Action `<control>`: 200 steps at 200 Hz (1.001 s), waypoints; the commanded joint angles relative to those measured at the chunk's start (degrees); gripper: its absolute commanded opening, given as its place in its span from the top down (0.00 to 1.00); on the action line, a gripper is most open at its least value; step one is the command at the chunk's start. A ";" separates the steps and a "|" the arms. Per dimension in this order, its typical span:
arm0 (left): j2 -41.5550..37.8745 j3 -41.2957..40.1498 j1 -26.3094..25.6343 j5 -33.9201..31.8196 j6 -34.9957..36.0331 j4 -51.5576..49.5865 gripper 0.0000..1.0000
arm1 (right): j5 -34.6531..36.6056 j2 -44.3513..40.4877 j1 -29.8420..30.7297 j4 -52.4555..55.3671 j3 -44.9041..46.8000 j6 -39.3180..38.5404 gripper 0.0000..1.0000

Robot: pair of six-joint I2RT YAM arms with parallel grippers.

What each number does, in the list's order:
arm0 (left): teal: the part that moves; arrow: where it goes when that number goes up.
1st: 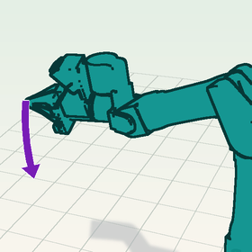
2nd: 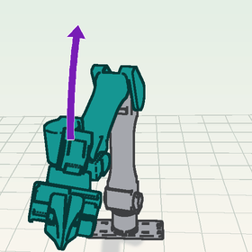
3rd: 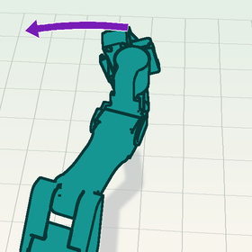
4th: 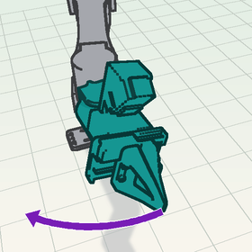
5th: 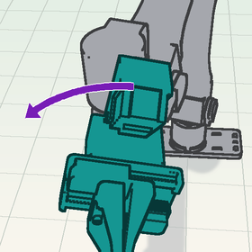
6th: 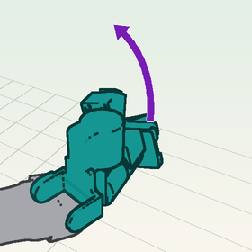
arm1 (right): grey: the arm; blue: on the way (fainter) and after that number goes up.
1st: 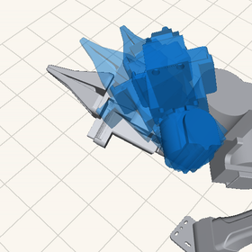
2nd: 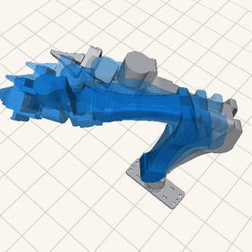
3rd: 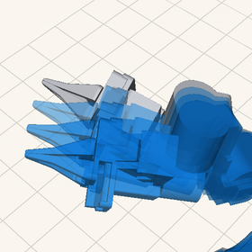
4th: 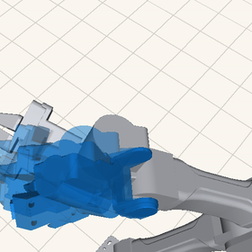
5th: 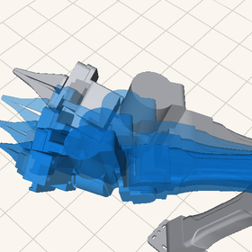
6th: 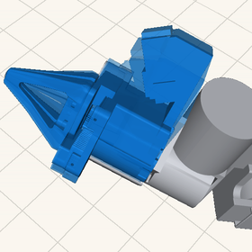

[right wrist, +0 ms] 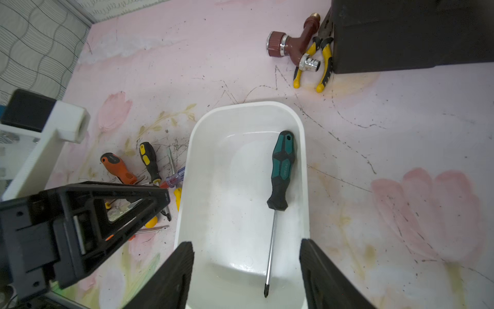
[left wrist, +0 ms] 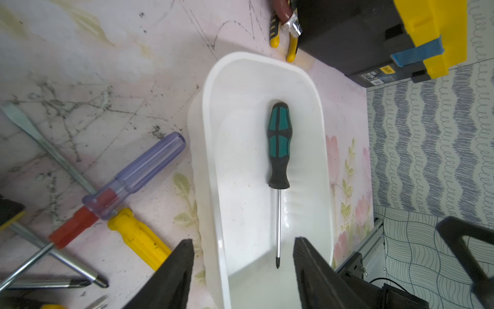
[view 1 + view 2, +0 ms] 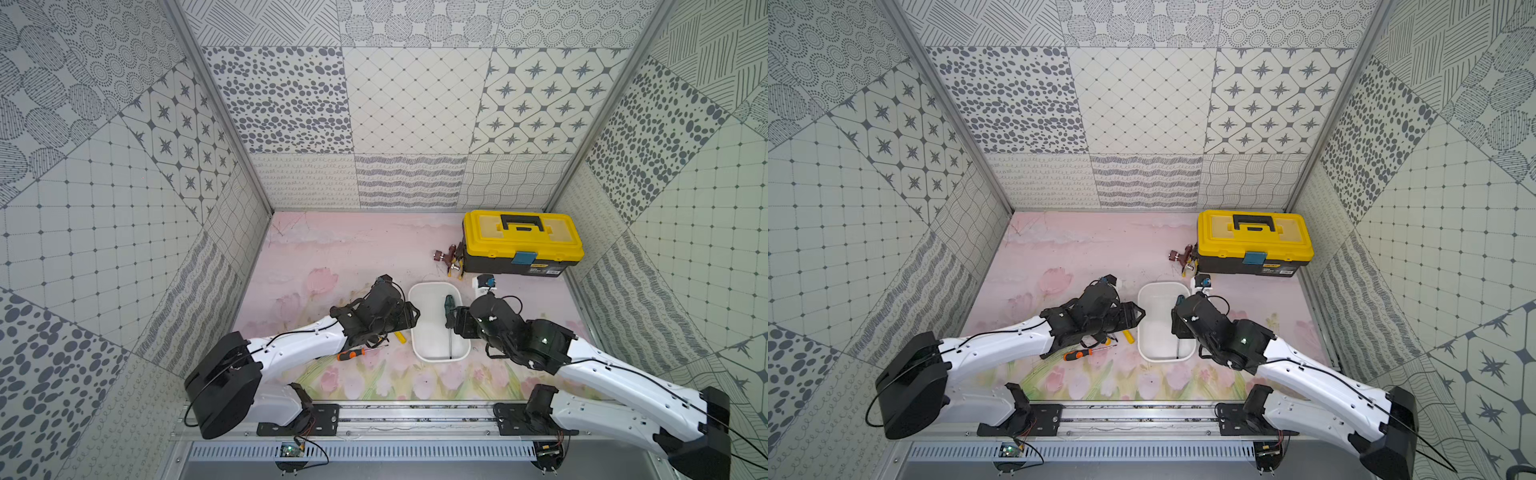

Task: Put the screwdriver on the desktop into the storage box
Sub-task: Pick up the screwdriver from the center of the board.

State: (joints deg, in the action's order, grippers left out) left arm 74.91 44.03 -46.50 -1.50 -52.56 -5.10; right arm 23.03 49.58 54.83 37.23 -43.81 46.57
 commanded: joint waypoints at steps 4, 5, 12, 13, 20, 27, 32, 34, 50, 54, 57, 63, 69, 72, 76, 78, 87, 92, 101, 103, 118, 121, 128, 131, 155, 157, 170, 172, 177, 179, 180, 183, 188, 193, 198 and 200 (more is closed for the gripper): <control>-6.95 2.09 -0.17 -15.91 4.99 -18.45 0.31 | -3.46 -5.54 -1.49 -7.26 2.66 3.34 0.32; -7.05 2.06 -0.17 -16.13 5.09 -18.76 0.31 | -3.57 -5.63 -1.53 -7.26 2.67 3.35 0.32; -7.77 2.06 -0.08 -17.42 5.58 -20.23 0.31 | -4.22 -6.05 -1.71 -7.19 2.37 3.16 0.32; -7.85 2.04 -0.12 -17.58 5.64 -21.10 0.31 | -4.31 -6.06 -1.73 -7.18 2.26 3.13 0.32; -8.32 1.84 -0.01 -18.53 5.73 -23.27 0.31 | -4.92 -5.95 -1.84 -7.17 1.86 2.62 0.33; -8.68 1.49 -0.08 -19.01 5.85 -24.51 0.30 | -5.55 -5.50 -1.91 -7.16 1.36 2.04 0.34; -8.80 1.34 -0.08 -19.30 5.72 -25.41 0.30 | -5.93 -4.94 -1.92 -7.13 1.05 1.74 0.34; -8.86 1.33 -0.08 -19.37 5.60 -25.75 0.30 | -6.10 -4.71 -1.92 -7.16 0.84 1.61 0.34; -8.91 1.32 0.13 -19.49 4.59 -28.33 0.29 | -7.77 -2.26 -2.08 -7.17 -0.61 0.30 0.35; -8.91 1.19 0.05 -19.22 4.51 -28.61 0.29 | -8.26 -1.64 -2.08 -7.17 -1.01 -0.11 0.35; -8.83 1.14 0.11 -19.06 4.53 -28.72 0.29 | -8.64 -0.98 -2.09 -7.17 -1.29 -0.49 0.35; -8.51 0.99 0.14 -18.78 4.49 -28.88 0.29 | -9.14 0.29 -2.05 -7.26 -1.93 -1.06 0.35; -8.05 1.18 0.18 -18.57 4.74 -29.10 0.29 | -9.30 1.45 -2.09 -7.24 -2.31 -1.33 0.35; -7.78 1.27 0.24 -18.47 4.86 -29.23 0.29 | -9.39 2.09 -2.09 -7.26 -2.50 -1.39 0.35; -7.33 1.43 0.25 -18.33 5.17 -29.46 0.29 | -9.40 2.82 -2.07 -7.26 -2.62 -1.33 0.35; -7.11 1.55 0.27 -18.29 5.31 -29.55 0.29 | -9.40 3.22 -2.02 -7.26 -2.67 -1.38 0.35; -5.93 2.19 0.33 -18.27 6.17 -30.19 0.29 | -9.40 4.81 -2.09 -7.43 -2.73 -1.36 0.35; -5.23 2.59 0.35 -18.39 6.58 -30.52 0.29 | -9.34 5.51 -2.09 -7.52 -2.69 -1.50 0.35; -3.80 3.45 0.42 -18.95 7.00 -31.28 0.29 | -9.33 6.68 -2.08 -7.44 -2.89 -1.81 0.35; -3.50 3.68 0.48 -18.97 7.02 -31.35 0.29 | -9.24 6.96 -2.16 -7.44 -2.86 -1.82 0.35; -1.54 4.96 0.53 -18.28 7.53 -31.29 0.30 | -10.14 7.60 -2.26 -7.44 -2.95 -2.65 0.36; -1.20 5.08 0.53 -17.99 7.57 -31.02 0.31 | -10.31 7.59 -2.27 -7.44 -2.88 -2.82 0.35; -0.54 5.20 0.53 -17.03 7.82 -30.20 0.31 | -10.37 7.38 -2.27 -7.44 -2.69 -2.98 0.35; -0.29 5.12 0.58 -16.61 8.05 -29.74 0.32 | -10.23 7.38 -2.30 -7.44 -2.59 -3.09 0.35; 1.70 4.47 0.58 -14.70 8.87 -26.49 0.32 | -10.38 7.20 -2.88 -7.44 -2.31 -3.19 0.36; 1.96 4.42 0.57 -14.62 8.92 -26.28 0.32 | -10.42 7.15 -2.88 -7.44 -2.33 -3.12 0.36; 3.92 4.65 0.56 -13.28 9.77 -24.66 0.32 | -11.25 7.19 -2.85 -7.44 -2.22 -2.97 0.36; 4.34 4.77 0.54 -13.05 9.82 -24.38 0.32 | -11.34 7.19 -2.90 -7.44 -2.17 -2.91 0.36; 5.38 5.16 0.53 -12.50 10.08 -23.79 0.32 | -11.62 7.06 -2.90 -7.48 -2.00 -2.65 0.37; 5.80 5.31 0.53 -12.24 10.23 -23.52 0.32 | -11.66 7.05 -2.87 -7.52 -2.01 -2.56 0.37; 5.96 5.38 0.53 -12.10 10.30 -23.40 0.32 | -11.67 7.04 -2.92 -7.56 -1.99 -2.46 0.37; 6.68 5.67 0.47 -11.76 10.52 -23.01 0.33 | -11.73 6.99 -2.91 -7.64 -1.86 -2.29 0.37; 7.84 6.01 0.52 -11.08 10.74 -22.25 0.33 | -11.77 6.89 -2.91 -7.95 -1.59 -2.03 0.38; 8.88 6.50 0.53 -10.90 10.97 -21.84 0.34 | -11.85 6.81 -2.91 -8.20 -1.35 -1.84 0.39; 10.18 7.03 0.51 -11.11 11.06 -21.59 0.35 | -11.86 6.80 -2.93 -8.43 -1.16 -1.75 0.39; 10.61 7.32 0.53 -11.43 11.07 -21.54 0.36 | -11.80 6.77 -2.87 -8.52 -1.16 -1.70 0.39</control>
State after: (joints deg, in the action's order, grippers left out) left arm 79.72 48.71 -46.00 -15.57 -44.99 -30.30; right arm 12.01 57.36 52.03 31.42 -45.30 44.42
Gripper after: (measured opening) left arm 0.663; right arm 0.618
